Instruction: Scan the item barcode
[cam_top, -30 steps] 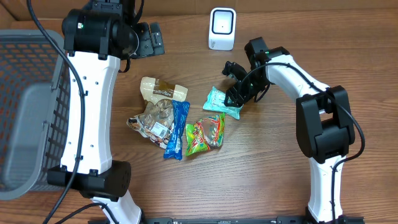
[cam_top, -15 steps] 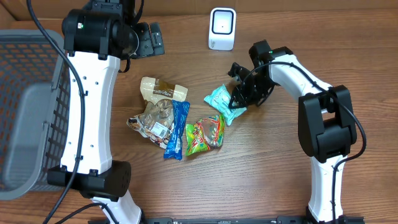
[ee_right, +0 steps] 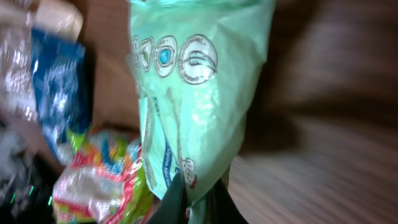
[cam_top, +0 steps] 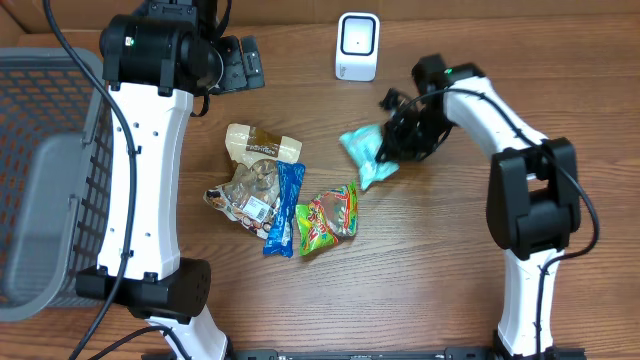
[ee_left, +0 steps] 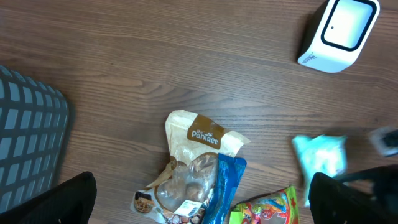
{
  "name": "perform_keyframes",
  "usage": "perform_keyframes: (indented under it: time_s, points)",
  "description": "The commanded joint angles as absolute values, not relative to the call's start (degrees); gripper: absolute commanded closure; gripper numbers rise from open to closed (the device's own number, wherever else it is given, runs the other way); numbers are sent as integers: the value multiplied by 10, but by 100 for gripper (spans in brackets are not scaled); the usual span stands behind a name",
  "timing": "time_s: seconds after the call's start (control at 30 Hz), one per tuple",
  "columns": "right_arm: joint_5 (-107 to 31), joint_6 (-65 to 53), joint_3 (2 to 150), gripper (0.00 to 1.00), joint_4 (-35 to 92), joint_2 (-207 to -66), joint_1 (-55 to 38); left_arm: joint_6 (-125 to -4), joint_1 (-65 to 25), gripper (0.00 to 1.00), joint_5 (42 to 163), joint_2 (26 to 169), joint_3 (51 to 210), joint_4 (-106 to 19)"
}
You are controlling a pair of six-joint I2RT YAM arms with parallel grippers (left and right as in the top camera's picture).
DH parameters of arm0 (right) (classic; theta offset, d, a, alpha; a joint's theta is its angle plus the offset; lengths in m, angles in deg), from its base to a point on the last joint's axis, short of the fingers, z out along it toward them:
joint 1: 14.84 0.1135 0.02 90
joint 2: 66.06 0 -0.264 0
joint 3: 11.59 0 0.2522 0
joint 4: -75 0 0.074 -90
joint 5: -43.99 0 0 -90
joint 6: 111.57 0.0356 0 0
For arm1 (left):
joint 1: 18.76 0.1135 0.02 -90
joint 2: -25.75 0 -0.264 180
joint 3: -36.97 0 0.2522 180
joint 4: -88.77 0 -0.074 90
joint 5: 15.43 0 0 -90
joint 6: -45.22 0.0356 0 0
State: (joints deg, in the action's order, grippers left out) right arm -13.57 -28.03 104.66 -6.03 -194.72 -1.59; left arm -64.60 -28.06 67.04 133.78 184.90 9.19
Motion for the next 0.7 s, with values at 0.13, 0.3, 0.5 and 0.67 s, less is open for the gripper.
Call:
perform_keyframes:
  time_s: [0.13,0.3,0.5,0.67]
  points:
    - [-591,-80,1080,96,-82,-1825,21,-658,-282,0,671,1339,1845,91]
    - [-809,40,1067,96,-125,-1839,101,-658,-282,0,671,1339,1845,91]
    - [-966,112,1035,96,-164,-1903,178,-658,-282,0,671,1339,1845,91]
    - [-1050,162,1035,96,-178,-1947,218,-658,-282,0,671,1339,1845,91]
